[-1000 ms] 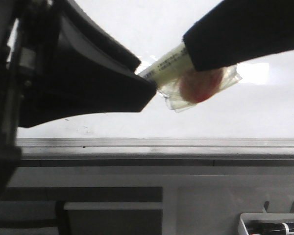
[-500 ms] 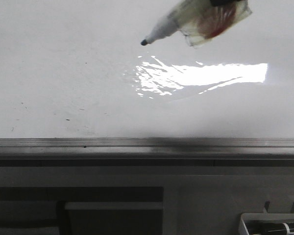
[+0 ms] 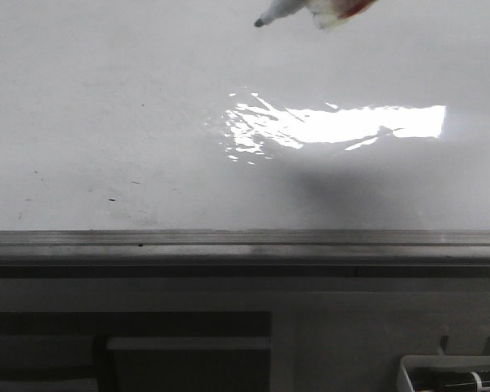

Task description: Write number 5 on whiteboard

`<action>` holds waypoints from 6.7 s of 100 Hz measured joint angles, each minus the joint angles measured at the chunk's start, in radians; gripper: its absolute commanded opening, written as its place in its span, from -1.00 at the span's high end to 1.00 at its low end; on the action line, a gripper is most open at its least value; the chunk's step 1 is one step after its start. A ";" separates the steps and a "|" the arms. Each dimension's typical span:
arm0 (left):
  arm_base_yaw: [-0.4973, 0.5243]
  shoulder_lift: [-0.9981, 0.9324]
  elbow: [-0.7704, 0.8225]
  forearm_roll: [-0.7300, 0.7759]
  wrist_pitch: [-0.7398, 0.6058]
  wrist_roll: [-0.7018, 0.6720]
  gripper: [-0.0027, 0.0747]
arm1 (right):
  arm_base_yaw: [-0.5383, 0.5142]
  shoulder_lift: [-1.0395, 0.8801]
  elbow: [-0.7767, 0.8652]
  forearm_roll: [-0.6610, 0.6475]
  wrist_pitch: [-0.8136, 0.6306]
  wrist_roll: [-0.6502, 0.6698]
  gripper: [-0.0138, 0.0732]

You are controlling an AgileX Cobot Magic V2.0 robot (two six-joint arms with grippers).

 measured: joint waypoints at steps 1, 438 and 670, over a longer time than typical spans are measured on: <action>0.000 0.000 0.000 0.000 -0.001 0.000 0.98 | 0.000 0.004 -0.005 0.000 0.002 0.000 0.82; 0.000 -0.001 0.000 -0.015 0.039 -0.002 0.72 | -0.257 0.139 -0.093 0.077 0.193 0.118 0.83; -0.162 1.005 -0.487 0.136 0.228 0.123 0.98 | 0.195 -0.020 -0.088 -0.026 0.233 -0.201 -0.58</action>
